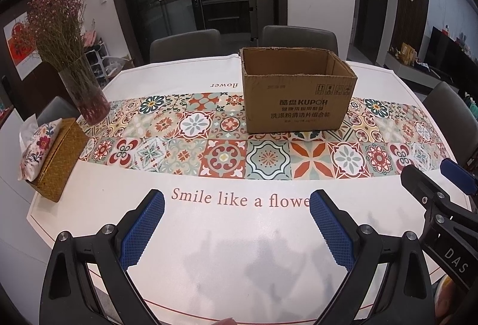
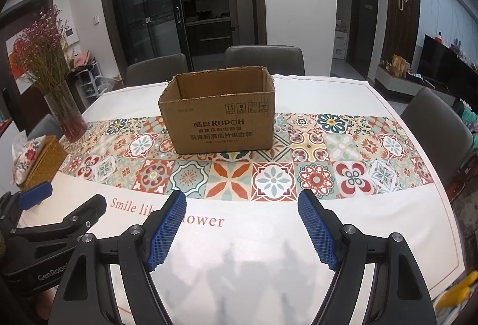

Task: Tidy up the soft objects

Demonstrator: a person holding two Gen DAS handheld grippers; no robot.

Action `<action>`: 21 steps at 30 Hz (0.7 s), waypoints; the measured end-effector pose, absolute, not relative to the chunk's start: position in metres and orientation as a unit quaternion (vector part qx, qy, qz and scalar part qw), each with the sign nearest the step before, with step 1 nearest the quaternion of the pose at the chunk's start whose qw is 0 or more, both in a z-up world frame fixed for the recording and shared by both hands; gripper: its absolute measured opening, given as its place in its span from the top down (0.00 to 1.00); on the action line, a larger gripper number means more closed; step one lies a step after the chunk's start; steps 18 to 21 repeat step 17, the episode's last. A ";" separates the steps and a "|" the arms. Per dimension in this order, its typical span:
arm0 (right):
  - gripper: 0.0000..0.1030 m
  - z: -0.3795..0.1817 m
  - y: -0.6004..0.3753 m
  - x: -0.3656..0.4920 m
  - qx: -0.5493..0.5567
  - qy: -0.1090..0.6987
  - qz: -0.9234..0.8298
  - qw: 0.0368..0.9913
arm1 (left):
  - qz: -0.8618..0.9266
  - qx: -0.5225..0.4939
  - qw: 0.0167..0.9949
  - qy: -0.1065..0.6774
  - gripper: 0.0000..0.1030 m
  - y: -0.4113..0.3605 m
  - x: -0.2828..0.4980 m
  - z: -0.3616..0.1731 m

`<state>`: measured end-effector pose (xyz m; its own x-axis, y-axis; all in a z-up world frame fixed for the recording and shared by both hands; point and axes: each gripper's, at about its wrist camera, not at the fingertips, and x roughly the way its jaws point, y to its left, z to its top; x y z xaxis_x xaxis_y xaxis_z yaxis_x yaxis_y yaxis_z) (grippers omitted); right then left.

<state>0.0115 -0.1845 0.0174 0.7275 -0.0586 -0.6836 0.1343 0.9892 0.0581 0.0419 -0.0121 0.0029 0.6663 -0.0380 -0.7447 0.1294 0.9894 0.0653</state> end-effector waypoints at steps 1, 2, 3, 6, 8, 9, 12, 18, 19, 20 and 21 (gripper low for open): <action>0.24 0.018 -0.185 0.011 0.052 0.365 -0.052 0.928 | -0.046 0.056 0.911 0.406 0.04 -0.012 0.042 0.003; 0.24 0.018 -0.185 0.011 0.053 0.365 -0.052 0.928 | -0.046 0.056 0.911 0.406 0.04 -0.012 0.042 0.003; 0.24 0.018 -0.185 0.011 0.053 0.365 -0.053 0.928 | -0.046 0.057 0.911 0.406 0.04 -0.012 0.042 0.003; 0.24 0.018 -0.185 0.011 0.054 0.365 -0.052 0.928 | -0.045 0.057 0.911 0.405 0.04 -0.011 0.042 0.003; 0.24 0.018 -0.185 0.011 0.053 0.364 -0.053 0.929 | -0.044 0.057 0.912 0.404 0.03 -0.011 0.042 0.004; 0.24 0.018 -0.185 0.010 0.053 0.363 -0.053 0.929 | -0.044 0.057 0.913 0.402 0.03 -0.011 0.041 0.005; 0.24 0.018 -0.185 0.010 0.053 0.363 -0.052 0.929 | -0.043 0.058 0.914 0.399 0.02 -0.010 0.040 0.006; 0.24 0.019 -0.185 0.008 0.056 0.363 -0.052 0.929 | -0.044 0.059 0.914 0.399 0.00 -0.010 0.039 0.007; 0.24 0.019 -0.185 0.008 0.056 0.363 -0.052 0.929 | -0.044 0.059 0.914 0.399 0.00 -0.010 0.039 0.007; 0.24 0.019 -0.185 0.008 0.056 0.363 -0.052 0.929 | -0.044 0.059 0.914 0.399 0.00 -0.010 0.039 0.007; 0.24 0.019 -0.185 0.008 0.056 0.363 -0.052 0.929 | -0.044 0.059 0.914 0.399 0.00 -0.010 0.039 0.007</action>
